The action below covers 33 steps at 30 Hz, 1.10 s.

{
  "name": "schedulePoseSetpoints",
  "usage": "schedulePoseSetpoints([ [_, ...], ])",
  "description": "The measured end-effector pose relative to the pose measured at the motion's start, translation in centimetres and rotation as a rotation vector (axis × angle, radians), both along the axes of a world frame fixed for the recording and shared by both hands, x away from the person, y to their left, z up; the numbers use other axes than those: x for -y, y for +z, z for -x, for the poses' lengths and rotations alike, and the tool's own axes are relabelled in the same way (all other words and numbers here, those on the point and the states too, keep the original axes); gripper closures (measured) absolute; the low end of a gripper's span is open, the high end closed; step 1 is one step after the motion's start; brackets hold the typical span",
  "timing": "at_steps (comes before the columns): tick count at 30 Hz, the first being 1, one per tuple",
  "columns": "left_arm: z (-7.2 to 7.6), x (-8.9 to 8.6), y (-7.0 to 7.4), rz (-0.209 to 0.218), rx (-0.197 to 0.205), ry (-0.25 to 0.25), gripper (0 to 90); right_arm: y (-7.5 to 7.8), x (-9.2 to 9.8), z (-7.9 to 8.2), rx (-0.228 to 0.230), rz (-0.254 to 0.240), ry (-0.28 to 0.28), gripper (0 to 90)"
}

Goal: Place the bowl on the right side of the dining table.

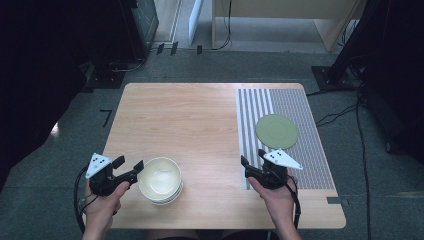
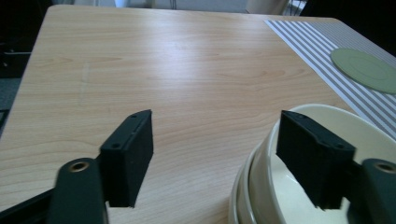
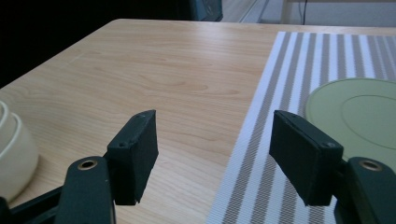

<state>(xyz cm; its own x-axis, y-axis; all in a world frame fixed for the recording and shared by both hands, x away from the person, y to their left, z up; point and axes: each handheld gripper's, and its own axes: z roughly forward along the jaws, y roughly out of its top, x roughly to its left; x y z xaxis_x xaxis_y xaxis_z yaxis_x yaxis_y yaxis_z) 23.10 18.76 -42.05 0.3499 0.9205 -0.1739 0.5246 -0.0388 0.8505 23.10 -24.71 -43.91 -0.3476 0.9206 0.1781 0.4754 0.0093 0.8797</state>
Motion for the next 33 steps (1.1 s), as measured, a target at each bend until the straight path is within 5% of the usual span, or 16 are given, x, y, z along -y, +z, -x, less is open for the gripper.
schedulePoseSetpoints([
  [5,0.1,0.6,0.0,-0.003,-0.008,-0.028,32.4,0.1,-1.2,0.0,-0.034,-0.002,0.05,37.2],
  [12,0.1,1.0,-0.2,-0.008,-0.021,-0.078,44.6,0.5,-3.0,0.3,-0.005,0.024,0.107,45.1],
  [20,0.0,1.7,-0.7,-0.042,-0.048,-0.137,56.7,0.8,-5.3,0.3,0.004,-0.002,0.173,47.1],
  [30,0.0,2.5,-1.1,-0.114,-0.073,-0.125,65.6,1.0,-8.0,0.2,0.007,-0.02,0.247,59.1],
  [33,0.0,2.8,-1.3,-0.16,-0.068,-0.124,71.8,1.1,-8.9,0.1,-0.026,-0.06,0.29,65.7],
])
